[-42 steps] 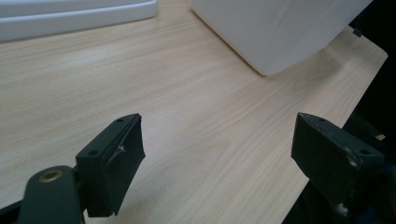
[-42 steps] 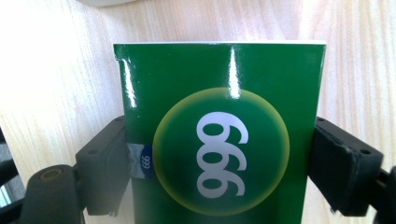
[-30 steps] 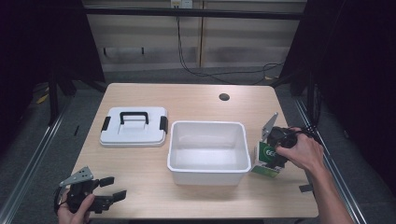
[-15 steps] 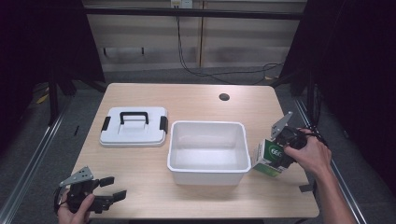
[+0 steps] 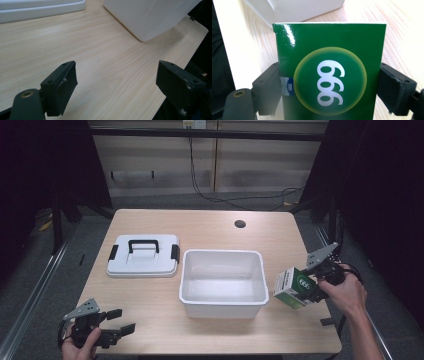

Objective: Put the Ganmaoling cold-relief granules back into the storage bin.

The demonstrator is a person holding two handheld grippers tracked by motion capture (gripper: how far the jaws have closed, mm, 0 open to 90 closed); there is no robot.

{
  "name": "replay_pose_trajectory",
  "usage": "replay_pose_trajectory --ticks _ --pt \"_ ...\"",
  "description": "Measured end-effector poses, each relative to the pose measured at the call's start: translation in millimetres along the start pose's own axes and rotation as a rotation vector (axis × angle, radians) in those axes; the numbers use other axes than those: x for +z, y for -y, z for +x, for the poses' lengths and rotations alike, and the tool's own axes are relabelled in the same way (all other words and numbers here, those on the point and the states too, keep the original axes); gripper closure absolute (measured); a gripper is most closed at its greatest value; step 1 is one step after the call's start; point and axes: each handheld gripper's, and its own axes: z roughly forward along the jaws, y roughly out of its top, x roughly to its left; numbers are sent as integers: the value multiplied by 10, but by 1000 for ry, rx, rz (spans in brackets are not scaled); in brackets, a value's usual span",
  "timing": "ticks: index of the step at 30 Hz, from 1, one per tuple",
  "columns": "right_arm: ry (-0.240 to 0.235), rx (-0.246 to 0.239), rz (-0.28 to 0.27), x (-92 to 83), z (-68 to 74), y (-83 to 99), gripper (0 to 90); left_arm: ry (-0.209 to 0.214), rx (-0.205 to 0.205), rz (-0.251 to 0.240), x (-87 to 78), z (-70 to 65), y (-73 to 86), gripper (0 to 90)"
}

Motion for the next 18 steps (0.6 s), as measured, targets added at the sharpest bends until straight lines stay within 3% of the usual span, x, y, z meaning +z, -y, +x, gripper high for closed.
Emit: replay_pose_trajectory --ticks 6,18 --pt "13 -9 -45 -93 2 27 161 2 1 0 0 -2 0 170" --pt "22 -19 -73 -351 30 -80 161 6 4 0 -6 -3 -1 170"
